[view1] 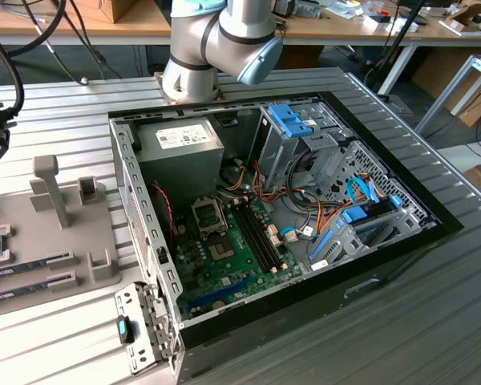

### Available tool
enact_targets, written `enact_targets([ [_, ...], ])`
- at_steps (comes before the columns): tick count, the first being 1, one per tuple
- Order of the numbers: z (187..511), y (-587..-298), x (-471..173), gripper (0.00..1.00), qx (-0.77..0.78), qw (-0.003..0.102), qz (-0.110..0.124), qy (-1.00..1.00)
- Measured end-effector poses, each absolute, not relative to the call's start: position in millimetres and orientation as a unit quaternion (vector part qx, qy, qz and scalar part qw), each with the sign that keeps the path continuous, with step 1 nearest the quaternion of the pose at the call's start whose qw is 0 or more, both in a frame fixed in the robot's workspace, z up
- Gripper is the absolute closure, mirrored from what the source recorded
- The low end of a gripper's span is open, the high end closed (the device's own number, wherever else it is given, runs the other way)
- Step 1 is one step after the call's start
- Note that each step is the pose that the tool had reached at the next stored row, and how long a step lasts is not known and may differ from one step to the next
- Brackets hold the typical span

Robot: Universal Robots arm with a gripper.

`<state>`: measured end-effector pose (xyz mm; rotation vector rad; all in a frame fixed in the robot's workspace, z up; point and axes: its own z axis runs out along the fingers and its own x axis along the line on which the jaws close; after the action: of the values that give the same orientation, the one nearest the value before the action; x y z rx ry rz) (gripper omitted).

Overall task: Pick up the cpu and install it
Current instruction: 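Reach for the cpu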

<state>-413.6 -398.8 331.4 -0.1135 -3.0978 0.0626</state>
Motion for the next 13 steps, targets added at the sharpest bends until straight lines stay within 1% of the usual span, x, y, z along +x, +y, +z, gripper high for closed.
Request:
enact_targets([
  [13,324.9,-398.8,-413.6,0.89,-0.037,0.021,0.020,-0.999],
])
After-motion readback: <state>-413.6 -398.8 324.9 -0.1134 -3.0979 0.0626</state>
